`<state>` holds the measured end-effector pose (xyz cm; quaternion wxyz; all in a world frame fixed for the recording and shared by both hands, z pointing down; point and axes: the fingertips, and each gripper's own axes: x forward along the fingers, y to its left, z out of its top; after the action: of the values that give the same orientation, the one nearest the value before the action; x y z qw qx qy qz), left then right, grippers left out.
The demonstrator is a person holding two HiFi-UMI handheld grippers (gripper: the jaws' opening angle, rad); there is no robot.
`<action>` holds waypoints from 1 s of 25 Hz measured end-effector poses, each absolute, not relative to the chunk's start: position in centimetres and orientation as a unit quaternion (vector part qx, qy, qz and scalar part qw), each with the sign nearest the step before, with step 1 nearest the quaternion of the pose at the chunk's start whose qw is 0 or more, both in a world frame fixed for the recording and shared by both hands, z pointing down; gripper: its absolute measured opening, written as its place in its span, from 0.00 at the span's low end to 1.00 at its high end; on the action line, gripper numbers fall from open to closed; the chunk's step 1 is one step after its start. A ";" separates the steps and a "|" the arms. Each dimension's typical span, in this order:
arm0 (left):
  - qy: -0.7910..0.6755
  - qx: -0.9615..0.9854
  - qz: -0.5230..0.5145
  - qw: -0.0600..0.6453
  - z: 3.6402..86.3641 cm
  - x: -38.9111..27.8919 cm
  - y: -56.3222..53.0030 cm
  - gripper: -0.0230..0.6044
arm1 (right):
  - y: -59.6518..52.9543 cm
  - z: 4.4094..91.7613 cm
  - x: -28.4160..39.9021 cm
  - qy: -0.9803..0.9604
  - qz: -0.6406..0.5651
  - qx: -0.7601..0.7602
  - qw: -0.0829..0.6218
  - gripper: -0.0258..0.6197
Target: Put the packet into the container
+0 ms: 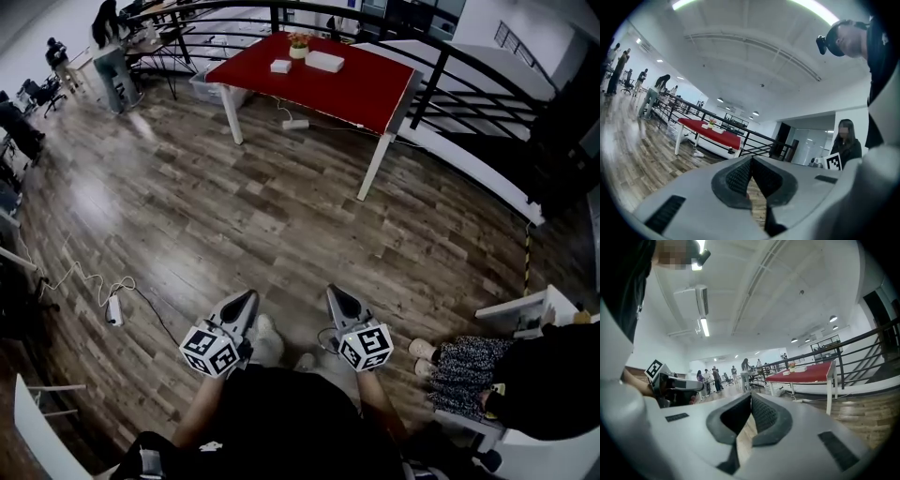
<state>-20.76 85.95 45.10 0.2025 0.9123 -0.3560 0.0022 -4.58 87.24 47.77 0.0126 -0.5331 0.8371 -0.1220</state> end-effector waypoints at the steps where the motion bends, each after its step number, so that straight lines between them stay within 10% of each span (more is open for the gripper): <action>1: -0.358 0.912 0.002 0.202 45.0 -20.8 85.4 0.05 | 86.7 47.7 -4.6 0.838 -0.121 -0.533 0.013 0.07; 25: -0.324 0.921 -0.027 0.213 44.4 -25.0 54.3 0.05 | 56.1 45.5 -11.0 0.840 -0.099 -0.534 0.000 0.07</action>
<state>-25.04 54.26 44.37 0.2133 0.9213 -0.3239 -0.0268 -10.96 56.10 45.52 -0.0004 -0.5341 0.8395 -0.0994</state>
